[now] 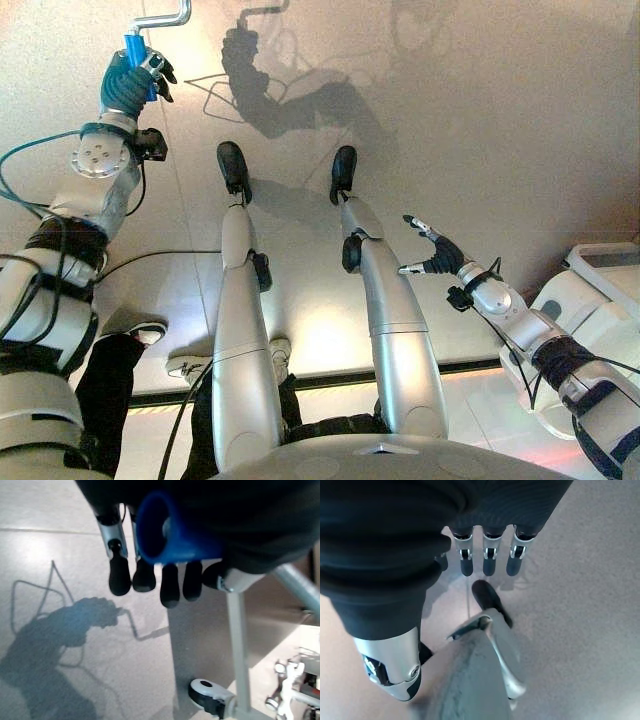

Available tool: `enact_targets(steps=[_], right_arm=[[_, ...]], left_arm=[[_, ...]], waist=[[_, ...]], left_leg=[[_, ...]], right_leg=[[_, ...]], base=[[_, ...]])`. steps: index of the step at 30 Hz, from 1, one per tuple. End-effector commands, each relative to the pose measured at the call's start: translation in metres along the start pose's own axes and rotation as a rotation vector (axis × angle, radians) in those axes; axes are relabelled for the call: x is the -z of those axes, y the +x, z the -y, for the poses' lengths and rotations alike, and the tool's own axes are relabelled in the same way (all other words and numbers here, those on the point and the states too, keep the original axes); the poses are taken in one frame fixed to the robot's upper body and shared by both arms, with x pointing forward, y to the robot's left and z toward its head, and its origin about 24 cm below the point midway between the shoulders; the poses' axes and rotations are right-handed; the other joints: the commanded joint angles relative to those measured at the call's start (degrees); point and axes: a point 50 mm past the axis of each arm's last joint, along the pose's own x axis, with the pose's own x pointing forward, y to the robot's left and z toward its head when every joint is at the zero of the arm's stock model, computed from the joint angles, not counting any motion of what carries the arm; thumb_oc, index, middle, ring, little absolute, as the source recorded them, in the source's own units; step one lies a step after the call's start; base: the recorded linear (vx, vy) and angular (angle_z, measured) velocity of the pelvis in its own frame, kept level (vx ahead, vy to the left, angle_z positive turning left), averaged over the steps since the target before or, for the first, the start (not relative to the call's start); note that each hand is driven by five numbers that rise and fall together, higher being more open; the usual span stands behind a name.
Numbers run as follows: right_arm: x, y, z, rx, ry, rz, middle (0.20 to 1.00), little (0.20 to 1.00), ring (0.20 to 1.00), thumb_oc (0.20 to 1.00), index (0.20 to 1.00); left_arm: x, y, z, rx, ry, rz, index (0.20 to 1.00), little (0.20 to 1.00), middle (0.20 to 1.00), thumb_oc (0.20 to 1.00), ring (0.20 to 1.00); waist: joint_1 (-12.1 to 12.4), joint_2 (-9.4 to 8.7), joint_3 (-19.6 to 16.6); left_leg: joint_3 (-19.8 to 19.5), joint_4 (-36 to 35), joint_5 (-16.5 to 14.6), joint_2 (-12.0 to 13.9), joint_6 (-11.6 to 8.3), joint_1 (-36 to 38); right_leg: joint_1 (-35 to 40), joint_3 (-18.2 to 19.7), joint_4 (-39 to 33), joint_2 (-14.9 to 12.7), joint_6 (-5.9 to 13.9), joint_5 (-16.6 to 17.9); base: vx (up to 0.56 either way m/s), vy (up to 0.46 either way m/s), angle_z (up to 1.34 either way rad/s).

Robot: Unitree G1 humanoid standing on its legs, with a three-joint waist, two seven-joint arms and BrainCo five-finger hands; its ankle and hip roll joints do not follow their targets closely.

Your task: Raise the hospital bed

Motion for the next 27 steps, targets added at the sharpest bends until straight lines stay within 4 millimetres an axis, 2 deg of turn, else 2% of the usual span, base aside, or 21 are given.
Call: enact_targets(steps=[1, 5, 11, 15, 23, 27], right_arm=[[0.001, -0.002, -0.018, -0.05, 0.05, -0.002, 1.0, 1.0, 1.0, 1.0, 1.0], [-0.002, 0.003, -0.017, -0.057, 0.043, 0.007, 1.0, 1.0, 1.0, 1.0, 1.0], [-0.006, 0.007, -0.018, -0.063, 0.046, 0.021, 1.0, 1.0, 1.0, 1.0, 1.0], [-0.005, 0.009, -0.02, -0.065, 0.041, 0.011, 1.0, 1.0, 1.0, 1.0, 1.0], [-0.007, 0.012, -0.02, -0.063, 0.035, 0.015, 1.0, 1.0, 1.0, 1.0, 1.0], [-0.007, 0.012, -0.02, -0.063, 0.038, 0.018, 1.0, 1.0, 1.0, 1.0, 1.0]], left_arm=[[-0.021, 0.007, 0.002, 0.014, 0.073, 0.073, 0.2, 0.2, 0.2, 0.2, 0.2], [-0.027, 0.016, 0.009, 0.005, 0.102, 0.072, 0.2, 0.2, 0.2, 0.2, 0.2], [-0.036, 0.025, 0.032, 0.031, 0.103, 0.095, 0.2, 0.2, 0.2, 0.2, 0.2], [-0.042, 0.027, 0.059, 0.096, 0.09, 0.13, 0.2, 0.2, 0.2, 0.2, 0.2], [-0.046, 0.029, 0.068, 0.106, 0.084, 0.14, 0.2, 0.2, 0.2, 0.2, 0.2], [-0.04, 0.028, 0.066, 0.091, 0.075, 0.115, 0.2, 0.2, 0.2, 0.2, 0.2]], waist=[[0.68, -3.1, -0.45], [0.33, -3.51, -0.45], [-0.07, -3.54, -0.45], [-0.3, -3.56, -0.45], [-0.31, -3.3, -0.45], [-0.43, -3.23, -0.45]], left_leg=[[2.61, 11.54, -14.61, -2.8, 3.08, 3.1], [2.73, 12.53, -15.13, -2.6, 3.25, 2.37], [2.63, 13.2, -15.48, -2.5, 3.3, 1.7], [2.78, 13.67, -15.64, -2.46, 3.38, 1.37], [2.75, 13.44, -15.5, -2.46, 3.34, 1.56], [2.67, 13.32, -15.44, -2.44, 3.28, 1.7]], right_leg=[[3.14, 2.64, -7.27, 1.68, 7.45, 7.09], [2.48, 2.8, -6.88, 1.9, 7.38, 7.01], [1.85, 3.03, -6.61, 2.05, 7.35, 6.94], [1.42, 3.06, -6.21, 2.08, 7.2, 6.87], [1.5, 3.04, -6.12, 2.16, 7.1, 6.87], [1.64, 2.92, -6.13, 2.13, 7.06, 6.84]], base=[[0.0, 0.0, 0.0], [0.0, 0.0, 0.0], [0.0, 0.0, 0.0], [0.0, 0.0, 0.0], [0.0, 0.0, 0.0], [0.0, 0.0, 0.0]])
